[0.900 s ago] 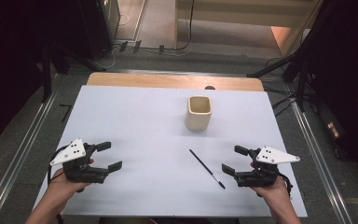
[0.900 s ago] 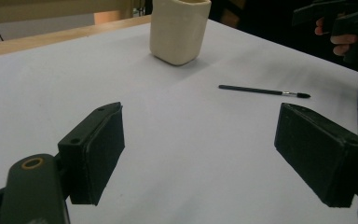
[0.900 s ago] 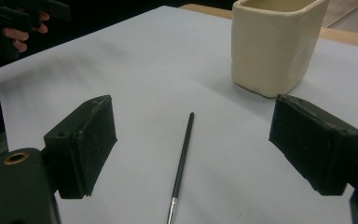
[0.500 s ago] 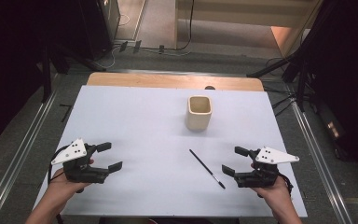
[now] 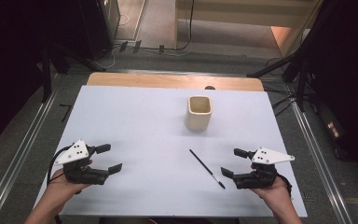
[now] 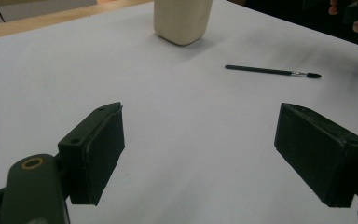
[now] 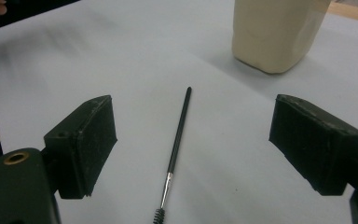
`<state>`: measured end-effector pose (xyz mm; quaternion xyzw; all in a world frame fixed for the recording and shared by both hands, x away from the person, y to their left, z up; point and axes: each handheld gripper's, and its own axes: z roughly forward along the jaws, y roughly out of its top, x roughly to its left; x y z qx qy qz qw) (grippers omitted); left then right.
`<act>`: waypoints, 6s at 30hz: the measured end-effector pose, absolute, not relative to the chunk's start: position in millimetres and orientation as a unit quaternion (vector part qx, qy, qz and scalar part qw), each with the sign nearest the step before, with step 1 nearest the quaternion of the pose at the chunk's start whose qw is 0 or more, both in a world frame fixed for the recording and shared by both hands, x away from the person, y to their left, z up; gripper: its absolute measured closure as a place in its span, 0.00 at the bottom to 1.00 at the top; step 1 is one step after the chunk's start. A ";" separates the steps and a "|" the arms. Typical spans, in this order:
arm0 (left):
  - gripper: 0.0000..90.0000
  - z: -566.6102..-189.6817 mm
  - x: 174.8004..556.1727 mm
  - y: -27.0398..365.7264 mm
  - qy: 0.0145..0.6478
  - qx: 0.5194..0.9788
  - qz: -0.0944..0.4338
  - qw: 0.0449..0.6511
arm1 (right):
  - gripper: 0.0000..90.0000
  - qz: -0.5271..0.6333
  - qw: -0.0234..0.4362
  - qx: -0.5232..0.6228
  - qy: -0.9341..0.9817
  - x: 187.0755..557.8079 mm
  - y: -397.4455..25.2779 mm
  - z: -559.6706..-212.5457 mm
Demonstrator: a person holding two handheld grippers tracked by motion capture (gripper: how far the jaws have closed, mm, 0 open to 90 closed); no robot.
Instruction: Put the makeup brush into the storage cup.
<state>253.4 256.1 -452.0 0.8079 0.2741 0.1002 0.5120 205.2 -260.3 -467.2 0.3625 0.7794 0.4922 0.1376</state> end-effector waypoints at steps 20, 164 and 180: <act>0.18 -452.2 253.6 251.4 0.289 0.827 0.079 0.476 | 0.17 0.460 0.139 0.366 0.797 204.9 -259.8 -470.9; 0.18 -454.6 249.2 258.9 0.308 0.829 0.088 0.459 | 0.33 0.122 0.014 0.407 0.905 264.2 -152.5 -460.7; 0.18 -455.7 249.5 258.8 0.306 0.830 0.085 0.459 | 0.41 0.065 -0.006 0.422 0.904 269.5 -150.0 -466.8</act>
